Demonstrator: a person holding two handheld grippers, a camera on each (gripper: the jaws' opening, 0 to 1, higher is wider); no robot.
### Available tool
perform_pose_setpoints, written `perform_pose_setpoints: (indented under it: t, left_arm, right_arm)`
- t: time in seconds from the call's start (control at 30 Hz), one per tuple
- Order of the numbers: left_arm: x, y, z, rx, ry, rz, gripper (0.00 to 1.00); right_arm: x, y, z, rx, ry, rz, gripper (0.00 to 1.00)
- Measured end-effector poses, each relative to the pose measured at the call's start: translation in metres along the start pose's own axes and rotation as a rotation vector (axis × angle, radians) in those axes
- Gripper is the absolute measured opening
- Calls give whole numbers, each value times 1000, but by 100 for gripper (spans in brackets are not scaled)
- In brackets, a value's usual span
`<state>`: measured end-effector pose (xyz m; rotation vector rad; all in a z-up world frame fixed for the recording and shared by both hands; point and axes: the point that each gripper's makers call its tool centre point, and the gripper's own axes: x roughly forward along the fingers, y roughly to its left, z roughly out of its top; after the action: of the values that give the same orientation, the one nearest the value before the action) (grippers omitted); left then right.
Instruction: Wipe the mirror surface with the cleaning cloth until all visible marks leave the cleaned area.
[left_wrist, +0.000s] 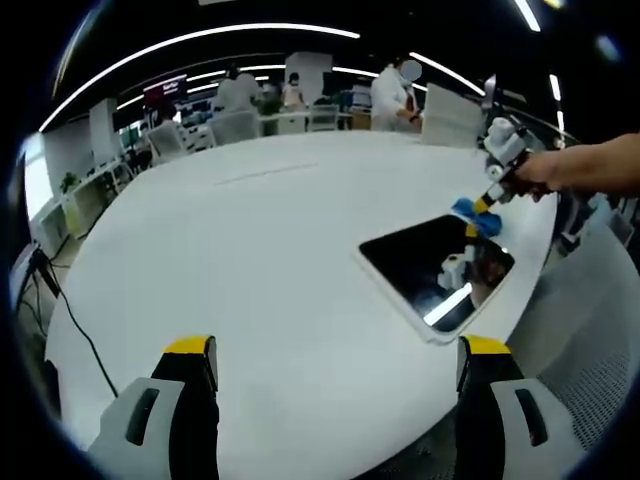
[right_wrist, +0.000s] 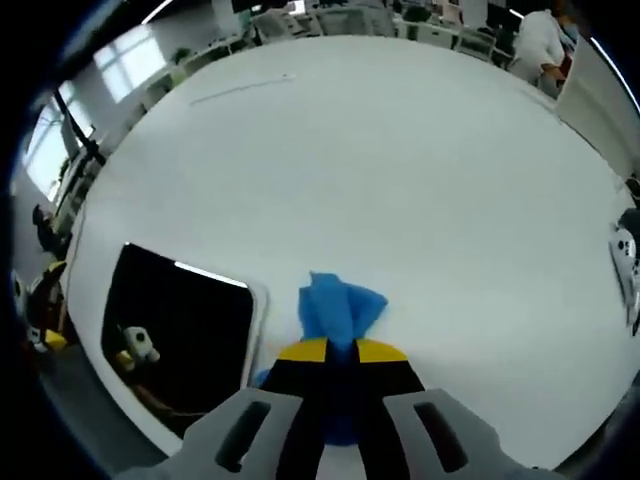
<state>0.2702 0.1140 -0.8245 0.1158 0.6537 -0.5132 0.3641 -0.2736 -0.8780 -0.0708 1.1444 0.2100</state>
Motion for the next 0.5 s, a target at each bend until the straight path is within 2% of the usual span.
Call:
perform_pose_setpoints:
  t: [0.07,0.13,0.23,0.4,0.5]
  left_arm:
    - [-1,0,1,1,-4,2,100]
    - [-2,0,2,1,-6,4,100]
    - [-2,0,2,-1,-8,5,100]
    - [-1,-1,2,0,-12,-4,100]
    - [-1,-2,3,9,-13,-10,100]
  right_arm:
    - [0,-1,0,28,8,7,2]
    - [0,-1,1,96,29,30,2]
    - [-2,-2,2,98,45,38,2]
    - [-12,3,-2,151,72,77,2]
    - [-16,7,-4,140,82,89,2]
